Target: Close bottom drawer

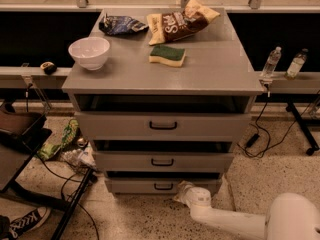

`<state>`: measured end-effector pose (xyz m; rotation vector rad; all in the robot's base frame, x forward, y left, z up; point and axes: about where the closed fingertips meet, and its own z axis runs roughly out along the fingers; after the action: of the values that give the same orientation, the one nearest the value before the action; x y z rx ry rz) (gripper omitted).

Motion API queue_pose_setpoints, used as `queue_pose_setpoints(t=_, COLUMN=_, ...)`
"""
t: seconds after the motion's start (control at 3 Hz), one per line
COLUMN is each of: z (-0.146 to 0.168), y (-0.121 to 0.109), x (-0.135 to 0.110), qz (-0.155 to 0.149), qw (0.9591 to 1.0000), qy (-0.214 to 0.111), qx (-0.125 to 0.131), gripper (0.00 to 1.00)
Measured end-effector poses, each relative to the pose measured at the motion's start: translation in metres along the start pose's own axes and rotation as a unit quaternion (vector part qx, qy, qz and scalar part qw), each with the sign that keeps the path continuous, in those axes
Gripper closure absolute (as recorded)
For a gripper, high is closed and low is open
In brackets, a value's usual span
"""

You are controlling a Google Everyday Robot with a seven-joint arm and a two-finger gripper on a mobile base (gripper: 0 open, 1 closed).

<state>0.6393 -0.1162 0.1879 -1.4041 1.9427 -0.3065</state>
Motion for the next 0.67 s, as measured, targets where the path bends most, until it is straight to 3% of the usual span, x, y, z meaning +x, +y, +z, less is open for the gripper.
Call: queue_pose_setpoints(t=0.67, z=0.0, y=0.0, x=0.0, qz=0.0, qw=1.0, qy=0.0, qx=0.0, gripper=0.75)
